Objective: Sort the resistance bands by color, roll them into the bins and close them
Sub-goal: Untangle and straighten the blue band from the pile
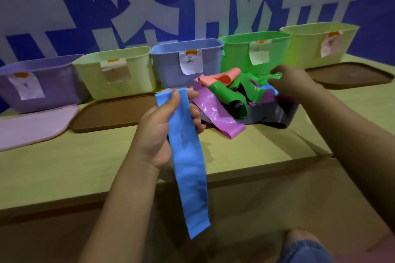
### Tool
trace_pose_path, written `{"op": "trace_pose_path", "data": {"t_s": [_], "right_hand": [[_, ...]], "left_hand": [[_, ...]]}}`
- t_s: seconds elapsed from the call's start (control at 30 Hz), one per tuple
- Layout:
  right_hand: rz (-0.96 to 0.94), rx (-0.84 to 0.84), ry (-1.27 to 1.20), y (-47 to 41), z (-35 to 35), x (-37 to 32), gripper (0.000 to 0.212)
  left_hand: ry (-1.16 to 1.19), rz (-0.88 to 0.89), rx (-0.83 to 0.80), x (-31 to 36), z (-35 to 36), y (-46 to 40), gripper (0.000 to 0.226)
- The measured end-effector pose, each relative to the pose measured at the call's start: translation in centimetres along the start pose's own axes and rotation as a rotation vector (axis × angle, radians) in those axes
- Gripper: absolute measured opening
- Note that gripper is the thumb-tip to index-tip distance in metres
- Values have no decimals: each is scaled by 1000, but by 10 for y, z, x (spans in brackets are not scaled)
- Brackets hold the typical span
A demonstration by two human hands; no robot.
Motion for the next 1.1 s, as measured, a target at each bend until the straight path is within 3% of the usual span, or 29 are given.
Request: {"op": "trace_pose_path", "data": {"t_s": [0.1,0.2,0.33,0.43,0.6,0.77,1.0,1.1], "right_hand": [[21,-149,-3,-7,14,3,37],[65,-97,-78,-11,12,8,29],[41,-114,-15,-14,20,7,55],[31,-128,1,-17,26,8,39],[99,-34,-157,-24,14,10,35],[-16,141,-471,-34,-15,-9,24],[-122,472,-679,-25,-78,-41,25],[-155,536,-789,-17,-104,-49,25]], "left_hand": [[10,-5,-3,1,-2,-1,32],[26,-17,12,0,-3,-2,32],[27,-27,22,-1,-2,-2,32],[47,-38,24,-2,0,-1,31],[48,-29,43,-2,-5,-1,31],[33,-40,53,-4,-5,-3,30],[18,-34,91,-3,-2,-3,29],[21,-30,107,0,0,-4,29]]}}
Point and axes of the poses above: each hand's wrist, its own y-axis away from the middle knuckle, its own z-axis out of the palm, x = y × z, the point moved 6 cm from there along -y, towards the middle knuckle, and after that the axes turned 8 degrees about y, right-handed, at the moved point
